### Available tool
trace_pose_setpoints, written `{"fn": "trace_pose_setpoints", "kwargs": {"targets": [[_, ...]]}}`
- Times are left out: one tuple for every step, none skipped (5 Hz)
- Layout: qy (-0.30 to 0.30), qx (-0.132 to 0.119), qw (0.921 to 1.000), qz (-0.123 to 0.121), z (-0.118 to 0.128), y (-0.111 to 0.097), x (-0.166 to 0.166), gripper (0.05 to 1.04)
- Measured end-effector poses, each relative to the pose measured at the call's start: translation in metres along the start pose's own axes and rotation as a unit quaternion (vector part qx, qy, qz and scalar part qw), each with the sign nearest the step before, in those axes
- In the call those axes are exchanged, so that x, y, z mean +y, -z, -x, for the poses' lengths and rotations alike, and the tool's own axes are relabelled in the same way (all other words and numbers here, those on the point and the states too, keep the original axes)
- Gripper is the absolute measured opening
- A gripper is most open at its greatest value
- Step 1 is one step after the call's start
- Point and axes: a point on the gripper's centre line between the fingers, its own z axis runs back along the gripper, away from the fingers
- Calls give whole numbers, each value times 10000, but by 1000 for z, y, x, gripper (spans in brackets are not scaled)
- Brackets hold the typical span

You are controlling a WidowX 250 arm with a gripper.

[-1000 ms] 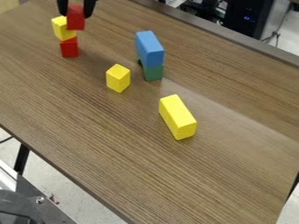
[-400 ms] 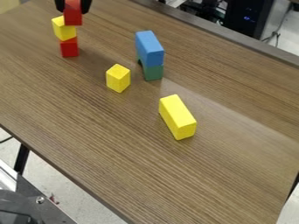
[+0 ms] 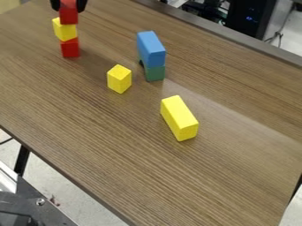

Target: Take the red cube and put it on top of the yellow cube

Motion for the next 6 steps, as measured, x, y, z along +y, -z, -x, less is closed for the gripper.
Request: {"fn": "trace_pose_setpoints", "kwargs": {"targets": [[-50, 11, 10000, -20, -1, 1, 3, 521], [-63, 22, 10000, -30, -1, 1, 6, 521], [-38, 67, 10000, -34, 1, 3, 7, 521], [-8, 133, 9999, -6, 6, 6, 6, 521], [-4, 120, 9999, -10, 7, 5, 7, 566], [-37, 108, 9999, -123, 12, 10, 10, 873]]}}
